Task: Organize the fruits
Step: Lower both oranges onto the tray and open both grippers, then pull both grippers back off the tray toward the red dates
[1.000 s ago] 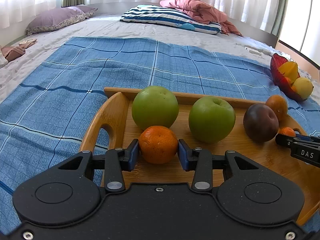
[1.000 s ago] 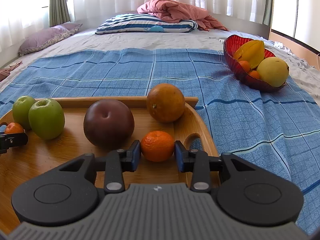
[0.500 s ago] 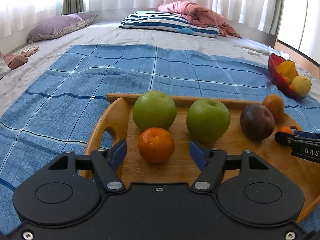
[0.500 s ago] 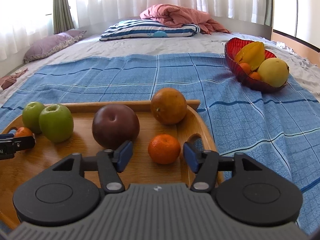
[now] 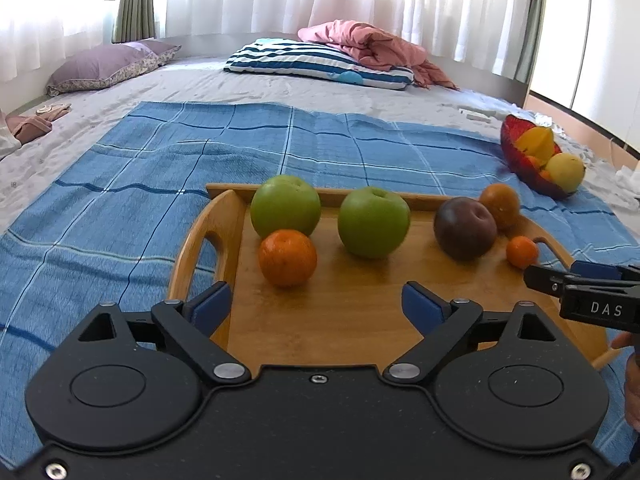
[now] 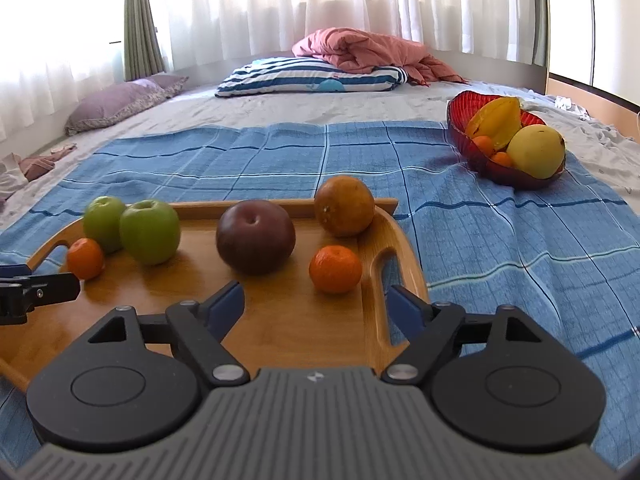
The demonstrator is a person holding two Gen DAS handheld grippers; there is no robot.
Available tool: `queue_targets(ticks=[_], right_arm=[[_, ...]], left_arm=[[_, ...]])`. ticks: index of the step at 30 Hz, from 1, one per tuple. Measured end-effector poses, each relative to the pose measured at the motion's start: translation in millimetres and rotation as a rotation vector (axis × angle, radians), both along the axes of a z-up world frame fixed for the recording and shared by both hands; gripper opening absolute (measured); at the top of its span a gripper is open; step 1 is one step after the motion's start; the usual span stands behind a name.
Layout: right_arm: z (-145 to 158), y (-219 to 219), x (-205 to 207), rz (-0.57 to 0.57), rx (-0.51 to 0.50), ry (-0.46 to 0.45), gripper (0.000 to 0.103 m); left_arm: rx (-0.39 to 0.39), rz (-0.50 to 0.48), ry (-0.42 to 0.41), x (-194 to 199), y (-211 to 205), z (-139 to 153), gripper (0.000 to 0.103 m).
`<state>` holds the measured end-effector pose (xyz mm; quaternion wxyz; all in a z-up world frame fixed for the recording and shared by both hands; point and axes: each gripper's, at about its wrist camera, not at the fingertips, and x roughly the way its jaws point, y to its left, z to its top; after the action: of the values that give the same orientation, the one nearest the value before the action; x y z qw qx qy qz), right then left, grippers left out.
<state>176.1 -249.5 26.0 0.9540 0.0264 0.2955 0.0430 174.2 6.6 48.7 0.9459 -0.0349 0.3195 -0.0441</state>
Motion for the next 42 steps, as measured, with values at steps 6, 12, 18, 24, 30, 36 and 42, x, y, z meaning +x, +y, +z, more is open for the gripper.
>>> queue_targets(ticks=[6,12,18,24,30,36,42], right_arm=[[2.5,1.9,-23.6,0.019,-0.011,-0.031,0.09],[3.1,6.6,-43.4,0.036,-0.028,-0.06,0.093],[3.7,11.7,-63.9,0.057,-0.066,-0.105,0.099],[3.8,11.7,-82.2,0.075,-0.089,-0.142,0.103],[-1.7,11.6,-94.7,0.066,-0.088,-0.143,0.103],[-10.0,10.9,-102.9,0.048,-0.073,-0.129,0.103],[-15.4,9.6,-109.8,0.029,-0.051,-0.125,0.103]], left_arm=[[0.013,-0.015,-0.011,-19.4,-2.8,2.0,0.098],[0.009,-0.041,-0.013,-36.9,-6.8,3.5,0.101],[0.008,-0.066,-0.014,-53.6,-10.8,2.3,0.102],[0.016,-0.081,-0.027,-69.9,-12.2,1.5,0.103],[0.01,-0.095,-0.016,-82.8,-14.3,-2.9,0.103],[0.009,-0.116,-0.001,-94.1,-21.1,-12.3,0.103],[0.021,-0.141,0.002,-102.7,-30.5,-17.0,0.103]])
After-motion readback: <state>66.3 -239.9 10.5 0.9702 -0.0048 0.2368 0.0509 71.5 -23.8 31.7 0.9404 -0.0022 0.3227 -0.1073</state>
